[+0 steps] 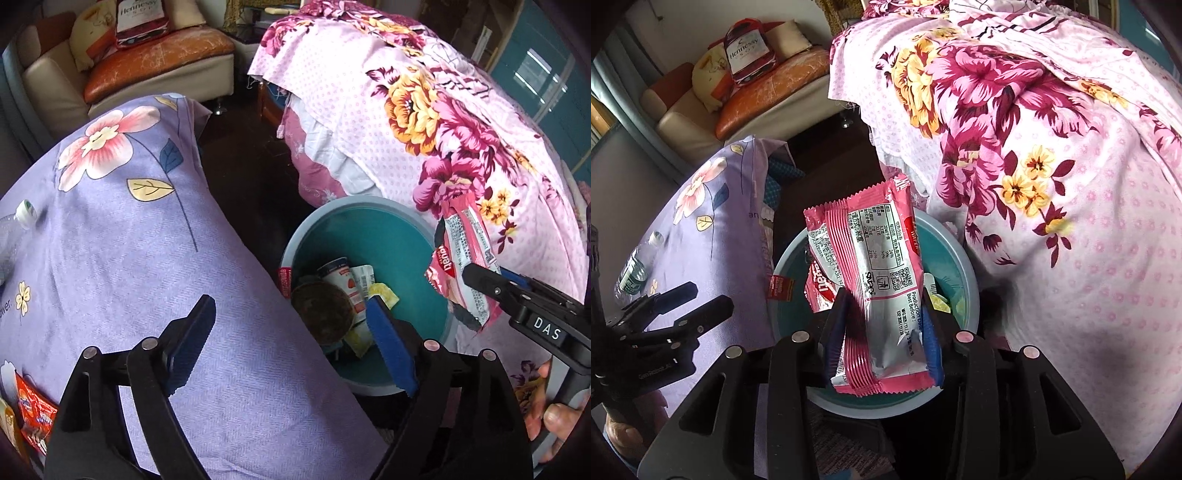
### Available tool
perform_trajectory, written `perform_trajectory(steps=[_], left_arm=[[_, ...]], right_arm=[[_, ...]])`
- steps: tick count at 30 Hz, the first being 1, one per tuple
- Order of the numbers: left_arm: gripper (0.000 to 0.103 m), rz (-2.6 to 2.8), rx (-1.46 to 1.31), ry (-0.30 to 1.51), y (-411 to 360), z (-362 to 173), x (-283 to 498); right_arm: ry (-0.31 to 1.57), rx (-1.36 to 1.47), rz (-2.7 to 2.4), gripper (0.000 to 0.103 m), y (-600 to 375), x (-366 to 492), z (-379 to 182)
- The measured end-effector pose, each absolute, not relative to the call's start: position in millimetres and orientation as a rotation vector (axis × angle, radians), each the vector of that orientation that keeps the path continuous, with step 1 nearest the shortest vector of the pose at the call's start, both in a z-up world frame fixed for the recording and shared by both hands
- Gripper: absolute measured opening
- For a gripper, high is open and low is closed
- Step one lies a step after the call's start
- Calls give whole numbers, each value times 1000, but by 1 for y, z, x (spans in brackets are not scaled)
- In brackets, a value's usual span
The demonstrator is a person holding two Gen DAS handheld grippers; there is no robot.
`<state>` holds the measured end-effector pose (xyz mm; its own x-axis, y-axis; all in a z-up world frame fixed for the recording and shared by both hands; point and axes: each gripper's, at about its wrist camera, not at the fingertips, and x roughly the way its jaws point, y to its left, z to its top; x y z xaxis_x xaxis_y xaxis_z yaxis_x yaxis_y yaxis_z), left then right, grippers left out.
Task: Collect trash
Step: 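Carry the bowl and pink wrapper to the teal bin and open both tools, then move both open tools back to the remaining snack packets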
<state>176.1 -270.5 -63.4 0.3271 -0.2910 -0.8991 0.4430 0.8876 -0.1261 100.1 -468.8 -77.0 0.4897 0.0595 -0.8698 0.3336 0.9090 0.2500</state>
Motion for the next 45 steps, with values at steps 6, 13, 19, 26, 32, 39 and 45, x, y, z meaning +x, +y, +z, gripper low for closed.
perform_trajectory(steps=[6, 13, 19, 26, 32, 39, 45], left_arm=[[89, -467, 114, 1149, -247, -60, 172], [90, -464, 101, 1166, -229, -61, 161], [91, -465, 88, 1161, -212, -53, 149], [93, -452, 69, 1132, -185, -41, 134], [94, -424, 38, 1110, -155, -32, 124], [94, -392, -6, 1097, -118, -26, 114], [94, -355, -45, 1093, -84, -26, 108]], right_arm=[[1067, 419, -162, 65, -461, 102, -76], [1075, 429, -171, 71, -452, 98, -70], [1079, 405, -162, 76, -437, 91, -58], [1072, 367, -140, 76, -410, 83, -42], [1067, 327, -115, 76, -382, 81, -29], [1063, 288, -81, 77, -350, 81, -17], [1076, 247, -40, 77, -317, 87, -12]])
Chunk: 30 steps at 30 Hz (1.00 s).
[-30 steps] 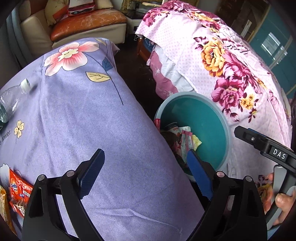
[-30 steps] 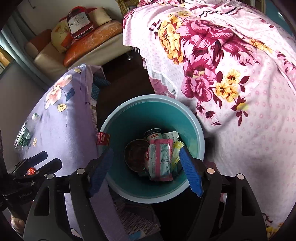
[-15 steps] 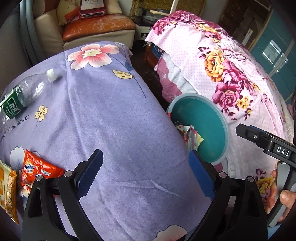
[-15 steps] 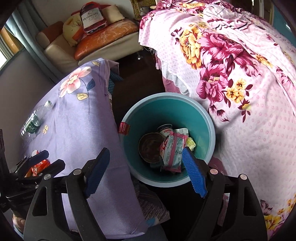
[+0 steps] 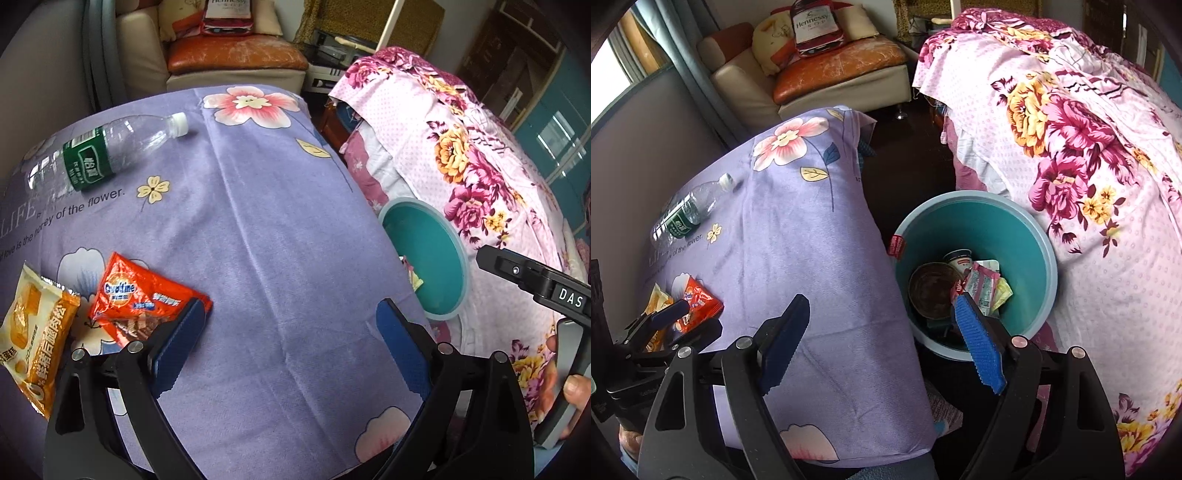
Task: Collect trash
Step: 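Move both open tools back to the remaining snack packets, then grasp the yellow cake packet with the left tool while the right tool grasps the orange Ovaltine packet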
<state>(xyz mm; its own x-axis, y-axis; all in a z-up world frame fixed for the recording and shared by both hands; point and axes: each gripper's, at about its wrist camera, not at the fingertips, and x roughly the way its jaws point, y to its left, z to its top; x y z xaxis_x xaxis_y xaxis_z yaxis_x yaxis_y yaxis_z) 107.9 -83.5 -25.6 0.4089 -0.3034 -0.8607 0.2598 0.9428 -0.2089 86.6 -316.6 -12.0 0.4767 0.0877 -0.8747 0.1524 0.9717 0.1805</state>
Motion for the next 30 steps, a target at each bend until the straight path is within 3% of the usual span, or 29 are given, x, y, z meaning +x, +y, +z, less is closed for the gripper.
perform_trajectory(steps=[30], left_arm=[[94, -114, -183, 1024, 116, -13, 87]], right_arm=[[1156, -7, 194, 77, -132, 127, -10]])
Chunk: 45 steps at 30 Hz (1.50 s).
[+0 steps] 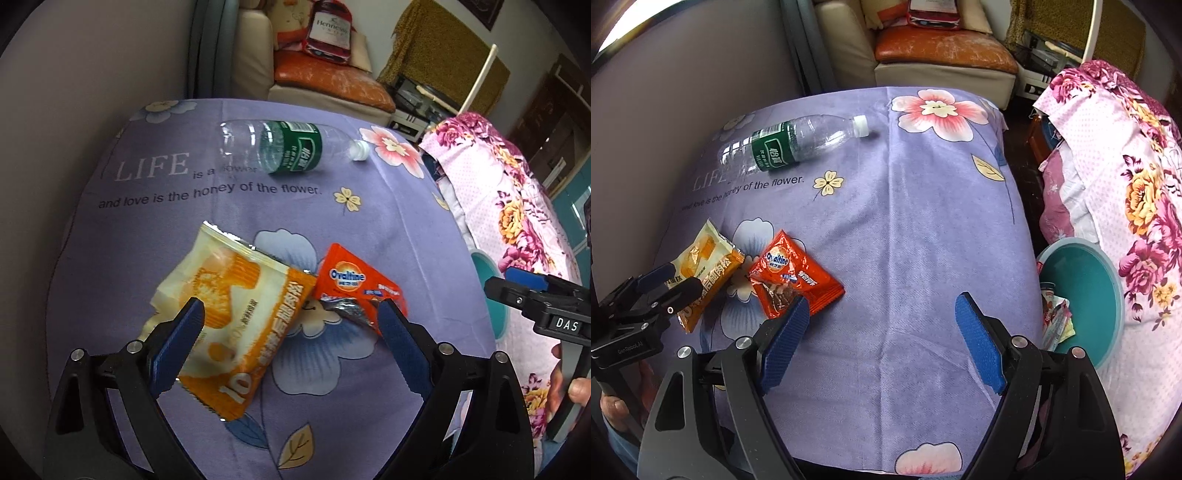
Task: Collect trash
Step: 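Grasp the yellow cake packet with the left tool while the right tool grasps the orange Ovaltine packet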
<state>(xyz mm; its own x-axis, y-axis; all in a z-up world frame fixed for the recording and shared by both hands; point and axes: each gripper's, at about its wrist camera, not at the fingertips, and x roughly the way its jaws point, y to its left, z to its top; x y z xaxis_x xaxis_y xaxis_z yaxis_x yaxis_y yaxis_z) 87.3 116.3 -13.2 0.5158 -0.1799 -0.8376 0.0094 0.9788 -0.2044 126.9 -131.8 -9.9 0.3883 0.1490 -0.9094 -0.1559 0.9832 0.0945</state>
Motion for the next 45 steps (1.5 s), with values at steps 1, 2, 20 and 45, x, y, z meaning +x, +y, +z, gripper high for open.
perform_trajectory(steps=[1, 2, 20, 45], left_arm=[[94, -102, -173, 1023, 121, -14, 87], [94, -89, -165, 1023, 126, -14, 87], [94, -76, -142, 1154, 146, -71, 85], [53, -105, -354, 1039, 207, -49, 95]], right_arm=[[1159, -11, 196, 77, -129, 128, -11], [1162, -12, 198, 77, -129, 128, -12], [1216, -18, 258, 77, -109, 142, -39], [1272, -131, 478, 77, -45, 175, -83]])
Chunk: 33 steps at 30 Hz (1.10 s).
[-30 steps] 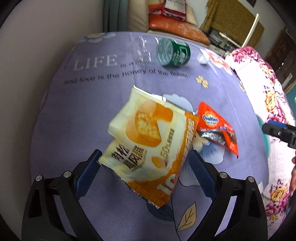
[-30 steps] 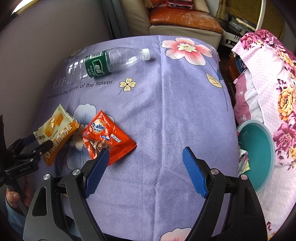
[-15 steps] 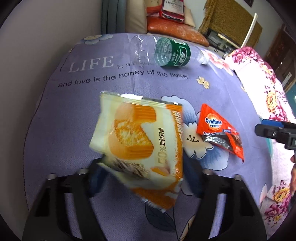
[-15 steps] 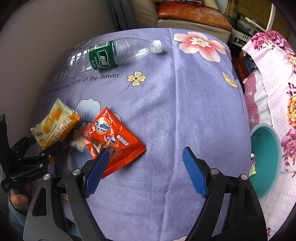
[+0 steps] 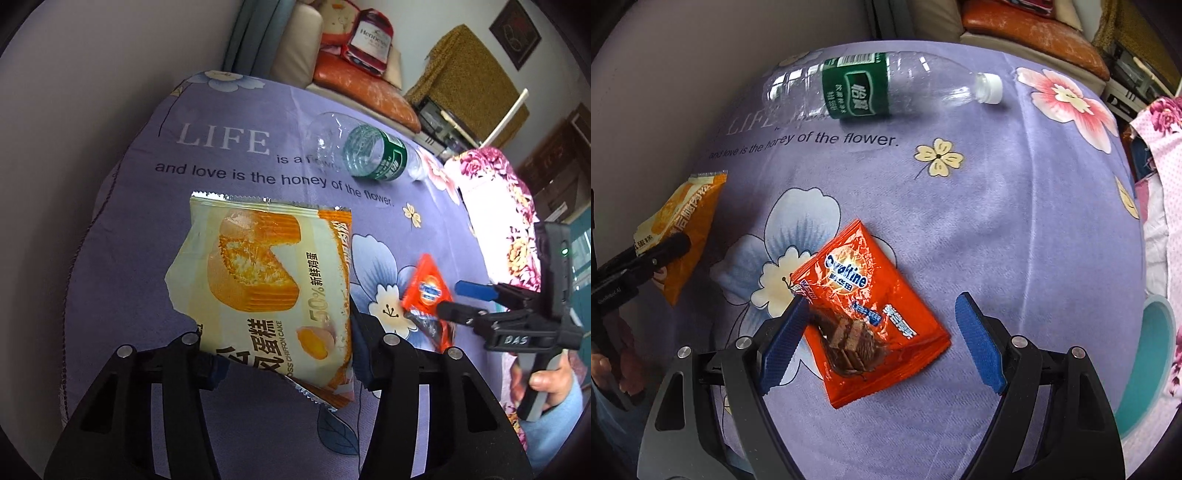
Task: Collect trash
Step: 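Grasp the yellow cake packet with the left tool while the right tool grasps the orange Ovaltine packet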
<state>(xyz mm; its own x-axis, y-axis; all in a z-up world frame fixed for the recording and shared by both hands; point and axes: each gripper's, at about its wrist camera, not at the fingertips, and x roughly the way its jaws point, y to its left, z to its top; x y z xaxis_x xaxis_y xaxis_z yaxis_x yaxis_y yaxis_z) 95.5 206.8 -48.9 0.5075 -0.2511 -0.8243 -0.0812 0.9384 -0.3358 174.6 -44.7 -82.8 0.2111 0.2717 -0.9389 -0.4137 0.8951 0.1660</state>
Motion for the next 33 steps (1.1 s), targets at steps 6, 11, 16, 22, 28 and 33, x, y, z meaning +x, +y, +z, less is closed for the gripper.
perform_trajectory(steps=[6, 11, 16, 22, 28, 33], left_arm=[[53, -112, -323, 1052, 196, -52, 100], [53, -99, -314, 1063, 194, -58, 100], [57, -78, -291, 1075, 188, -63, 100], [60, -51, -276, 1083, 185, -67, 100], [61, -44, -260, 1083, 181, -66, 97], [62, -42, -254, 1081, 178, -67, 98]], right_arm=[[1292, -150, 495, 77, -41, 170, -95], [1285, -142, 518, 77, -44, 164, -95], [1290, -146, 539, 43, -42, 158, -95], [1264, -154, 568, 12, -40, 141, -81], [1231, -143, 560, 7, -45, 127, -64], [1224, -128, 554, 7, -47, 123, -55]])
